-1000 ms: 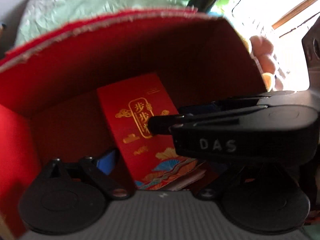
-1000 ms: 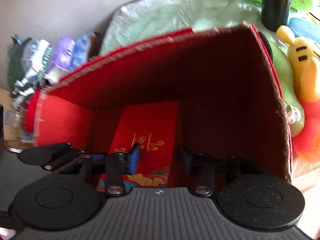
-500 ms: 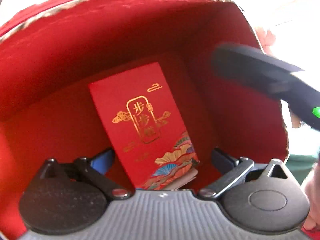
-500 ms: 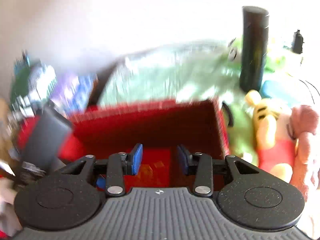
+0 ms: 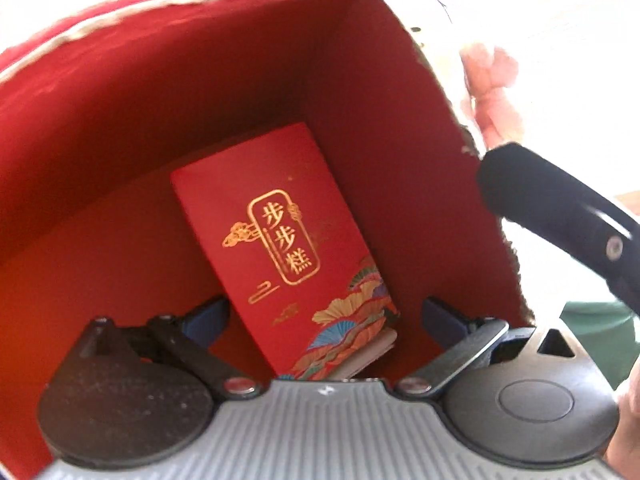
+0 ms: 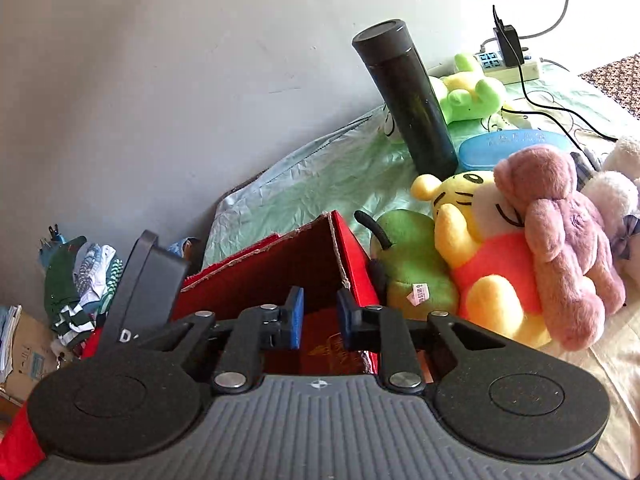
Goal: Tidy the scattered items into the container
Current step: 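Lower the red packet into the red box and open the right gripper, then move the right gripper back and grasp the patterned scarf with beige strap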
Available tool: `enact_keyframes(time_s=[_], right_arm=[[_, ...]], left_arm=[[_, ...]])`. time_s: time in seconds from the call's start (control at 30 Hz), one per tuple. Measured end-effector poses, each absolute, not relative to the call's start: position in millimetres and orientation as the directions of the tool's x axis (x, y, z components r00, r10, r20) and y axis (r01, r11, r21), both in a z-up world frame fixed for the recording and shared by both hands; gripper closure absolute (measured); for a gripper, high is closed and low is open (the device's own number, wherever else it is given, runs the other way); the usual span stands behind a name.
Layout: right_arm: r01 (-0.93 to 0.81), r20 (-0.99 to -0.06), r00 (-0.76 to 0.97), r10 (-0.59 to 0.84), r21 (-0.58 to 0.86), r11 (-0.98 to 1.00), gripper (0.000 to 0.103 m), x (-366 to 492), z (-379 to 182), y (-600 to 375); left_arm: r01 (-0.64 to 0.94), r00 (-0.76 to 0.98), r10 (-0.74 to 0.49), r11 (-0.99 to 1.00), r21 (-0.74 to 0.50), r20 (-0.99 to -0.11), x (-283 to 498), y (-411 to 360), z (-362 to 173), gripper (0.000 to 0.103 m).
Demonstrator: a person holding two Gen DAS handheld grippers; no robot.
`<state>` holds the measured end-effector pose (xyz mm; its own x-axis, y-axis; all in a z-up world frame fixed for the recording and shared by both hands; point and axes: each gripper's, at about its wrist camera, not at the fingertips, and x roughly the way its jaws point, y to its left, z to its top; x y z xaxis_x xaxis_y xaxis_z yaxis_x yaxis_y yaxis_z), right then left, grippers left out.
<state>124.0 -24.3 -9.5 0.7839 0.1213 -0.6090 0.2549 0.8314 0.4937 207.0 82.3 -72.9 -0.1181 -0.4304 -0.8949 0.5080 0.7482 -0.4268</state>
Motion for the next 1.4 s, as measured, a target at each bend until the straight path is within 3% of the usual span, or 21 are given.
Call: enact_keyframes(time_s=[0.27,0.43,0.77,1.07,1.4], right_arm=[[0.265,-0.618,0.777,0.118,0.491,0.830,0.084,132.2,-16.7,-23.3],[0.272,-0.644,0.761,0.081,0.429,0.861,0.083,132.9,-14.4,-13.0],[0.264,-0.618,0.784,0.060,0.420,0.868,0.081,95.6,0.7,-7.0],[0.214,-0.605,0.790,0.102,0.428,0.878,0.081,50.5,-6.7,-6.2],[0.121,-0.614,0.753,0.237,0.482,0.868,0.079,8.5,-24.0,-35.2]], left_arm=[[0.498,-0.086,-0.424,0.766,-0.407,-0.902,199.4,78.4,-68.1,0.001],[0.489,0.101,-0.373,0.826,-0.281,-0.922,185.4,83.1,-46.8,0.001],[0.355,0.420,-0.244,0.931,-0.090,-0.874,121.7,145.1,-2.2,0.003],[0.330,0.507,-0.334,0.927,-0.179,-0.795,75.1,211.0,31.9,0.011],[0.458,0.504,-0.438,0.866,-0.200,-0.745,-11.3,200.8,9.0,0.017]])
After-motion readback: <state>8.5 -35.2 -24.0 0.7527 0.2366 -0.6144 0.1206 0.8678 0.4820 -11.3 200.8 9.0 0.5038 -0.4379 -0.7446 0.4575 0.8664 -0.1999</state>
